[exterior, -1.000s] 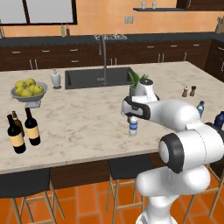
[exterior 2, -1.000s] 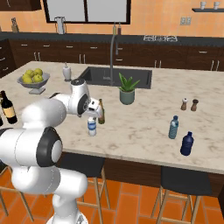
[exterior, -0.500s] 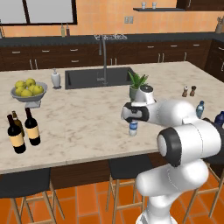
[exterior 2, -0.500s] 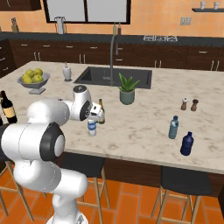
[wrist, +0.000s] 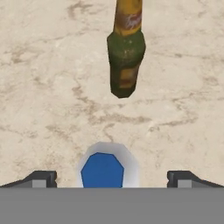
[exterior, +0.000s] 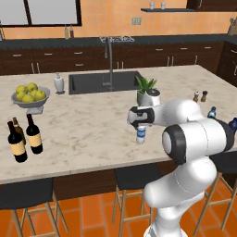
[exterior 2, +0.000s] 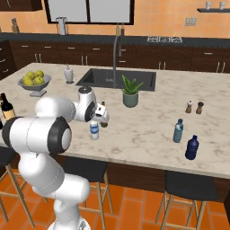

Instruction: Move the plastic bottles in the middle to the plastics group, and the glass bottles in the middle to the glass group.

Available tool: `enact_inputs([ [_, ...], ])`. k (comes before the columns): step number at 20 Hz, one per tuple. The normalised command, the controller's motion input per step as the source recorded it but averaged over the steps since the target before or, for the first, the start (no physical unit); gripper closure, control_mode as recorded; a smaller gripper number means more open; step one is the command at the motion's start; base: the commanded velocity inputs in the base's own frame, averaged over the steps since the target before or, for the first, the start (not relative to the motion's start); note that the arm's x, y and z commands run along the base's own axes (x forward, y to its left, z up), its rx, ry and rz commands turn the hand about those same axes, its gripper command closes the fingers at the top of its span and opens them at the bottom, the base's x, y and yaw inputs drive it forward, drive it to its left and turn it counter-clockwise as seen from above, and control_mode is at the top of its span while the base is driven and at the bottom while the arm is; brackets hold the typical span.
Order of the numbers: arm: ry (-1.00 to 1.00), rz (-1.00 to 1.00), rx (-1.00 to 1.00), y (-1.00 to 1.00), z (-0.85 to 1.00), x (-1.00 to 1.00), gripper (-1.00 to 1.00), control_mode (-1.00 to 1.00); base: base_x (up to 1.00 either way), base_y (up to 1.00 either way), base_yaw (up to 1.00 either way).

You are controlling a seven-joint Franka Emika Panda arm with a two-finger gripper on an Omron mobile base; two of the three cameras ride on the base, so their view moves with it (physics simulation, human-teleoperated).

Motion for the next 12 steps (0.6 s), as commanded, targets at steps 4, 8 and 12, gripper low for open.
enact_inputs([
  [4,0.0,0.0,0.0,0.0,-0.19,0.0,-1.0,-1.0,0.0,0.0,0.0],
  [8,0.0,0.0,0.0,0.0,-0.03,0.0,-1.0,-1.0,0.0,0.0,0.0],
  [12,0.0,0.0,0.0,0.0,0.0,-0.02,1.0,-1.0,0.0,0.0,0.0],
])
